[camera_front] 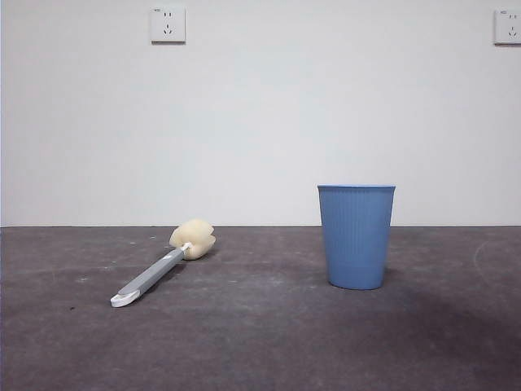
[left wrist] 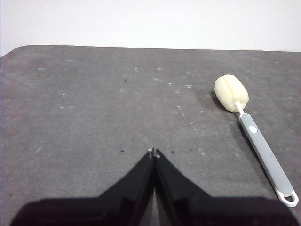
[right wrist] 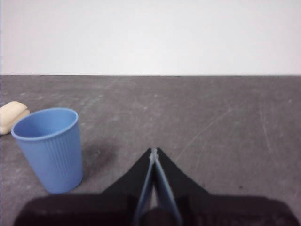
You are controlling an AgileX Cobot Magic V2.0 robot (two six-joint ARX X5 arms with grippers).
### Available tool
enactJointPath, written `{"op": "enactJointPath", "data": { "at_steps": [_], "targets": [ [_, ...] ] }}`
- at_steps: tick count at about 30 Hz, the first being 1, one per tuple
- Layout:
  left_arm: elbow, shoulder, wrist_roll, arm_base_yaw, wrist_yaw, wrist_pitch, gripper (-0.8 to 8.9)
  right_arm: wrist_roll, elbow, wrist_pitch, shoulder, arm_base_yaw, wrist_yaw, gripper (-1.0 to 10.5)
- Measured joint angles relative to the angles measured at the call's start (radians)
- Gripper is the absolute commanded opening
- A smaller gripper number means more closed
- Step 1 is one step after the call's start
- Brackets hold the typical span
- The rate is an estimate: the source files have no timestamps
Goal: Pick up the cup brush,pick up the cup,insert the brush into the cup,clean the cup,put the cup brush back,put the cup back to the fixed position on the table
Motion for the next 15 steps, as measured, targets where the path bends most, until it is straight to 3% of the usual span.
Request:
{"op": "enactJointPath", "data": {
  "at_steps": [15],
  "targets": [
    [0.0, 0.0, 0.0, 0.0, 0.0, 0.0, -0.03, 0.093, -0.055, -0.054, -0.025, 0.0, 0.0, 0.0]
  ]
}}
